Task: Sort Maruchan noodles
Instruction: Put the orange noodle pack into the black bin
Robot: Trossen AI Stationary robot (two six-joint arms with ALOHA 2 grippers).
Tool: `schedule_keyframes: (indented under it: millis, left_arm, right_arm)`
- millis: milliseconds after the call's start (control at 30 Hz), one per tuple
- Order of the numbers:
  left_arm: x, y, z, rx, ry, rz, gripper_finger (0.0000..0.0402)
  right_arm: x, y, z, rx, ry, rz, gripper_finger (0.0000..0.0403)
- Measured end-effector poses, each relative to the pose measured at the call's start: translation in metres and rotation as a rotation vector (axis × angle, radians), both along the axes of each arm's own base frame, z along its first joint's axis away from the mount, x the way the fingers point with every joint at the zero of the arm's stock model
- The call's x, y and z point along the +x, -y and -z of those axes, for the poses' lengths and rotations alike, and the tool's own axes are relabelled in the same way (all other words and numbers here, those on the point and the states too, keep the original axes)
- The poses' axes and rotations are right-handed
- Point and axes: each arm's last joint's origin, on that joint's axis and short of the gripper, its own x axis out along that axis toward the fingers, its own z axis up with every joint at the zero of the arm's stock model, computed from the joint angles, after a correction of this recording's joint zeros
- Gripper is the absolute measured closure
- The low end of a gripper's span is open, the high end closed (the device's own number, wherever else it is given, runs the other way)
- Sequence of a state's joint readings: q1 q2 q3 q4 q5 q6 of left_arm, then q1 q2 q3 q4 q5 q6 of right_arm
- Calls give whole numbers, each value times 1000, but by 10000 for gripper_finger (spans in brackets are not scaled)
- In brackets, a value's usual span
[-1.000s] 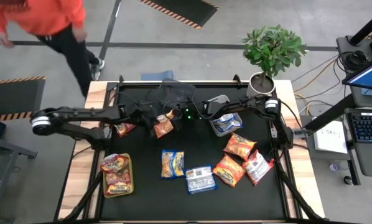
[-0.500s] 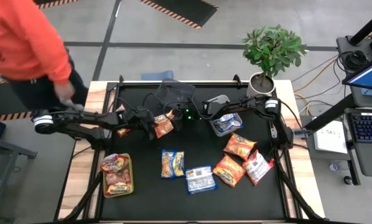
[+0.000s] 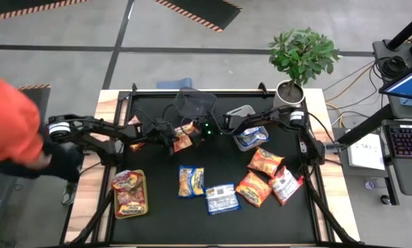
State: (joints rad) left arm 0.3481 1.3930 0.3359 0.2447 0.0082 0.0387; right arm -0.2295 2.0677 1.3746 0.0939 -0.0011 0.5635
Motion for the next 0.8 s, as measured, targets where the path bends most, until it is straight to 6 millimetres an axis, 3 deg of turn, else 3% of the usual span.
schedule_keyframes:
  millis: [133,433,800]
  left_arm:
    - [0,0,0,-2,-2,-2,402]
    - [-1,0,0,3,0,-2,402]
    - [0,0,-1,8,14,-2,402]
  right_arm:
    - [5,0,11,11,8,-44,101]
    - [8,-3,7,7,46,-140,129]
    - [9,-4,5,11,56,-158,230]
